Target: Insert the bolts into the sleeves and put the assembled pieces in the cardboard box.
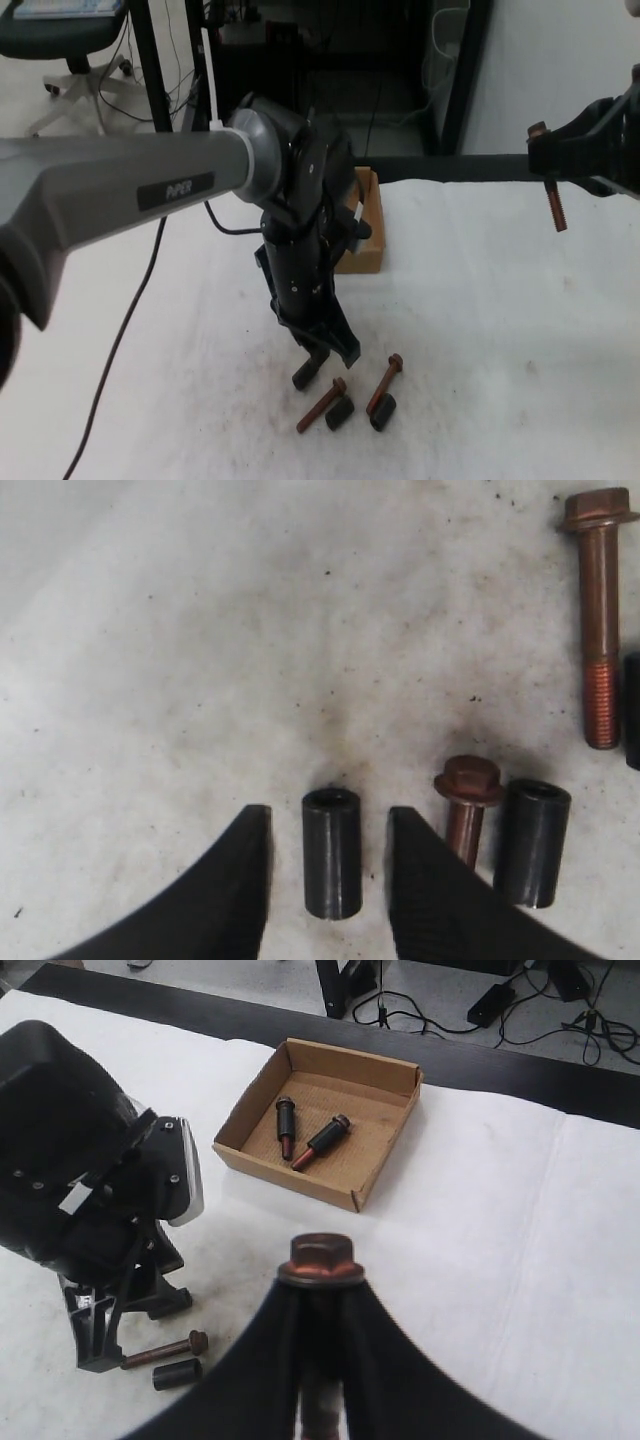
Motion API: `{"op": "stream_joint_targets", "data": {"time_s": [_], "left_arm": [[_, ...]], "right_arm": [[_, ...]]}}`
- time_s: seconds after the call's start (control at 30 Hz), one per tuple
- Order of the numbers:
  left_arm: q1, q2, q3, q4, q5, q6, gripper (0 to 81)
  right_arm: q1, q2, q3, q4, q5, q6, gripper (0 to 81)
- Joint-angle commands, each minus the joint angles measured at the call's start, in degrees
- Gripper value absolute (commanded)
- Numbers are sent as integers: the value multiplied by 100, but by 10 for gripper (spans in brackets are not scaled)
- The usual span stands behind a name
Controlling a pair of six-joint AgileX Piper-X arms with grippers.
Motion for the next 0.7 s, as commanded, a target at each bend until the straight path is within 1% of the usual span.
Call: {"op": "stream_joint_targets", "data": {"time_s": [0.0,0.67], "left_arm": [[-14,85,-44,-12,29,-52,357],[-14,285,-44,303,-45,179,357]], "right_arm": [[-19,-65,-16,-82,-75,7,8],[-19,-54,-16,-79,-75,7,8]]}}
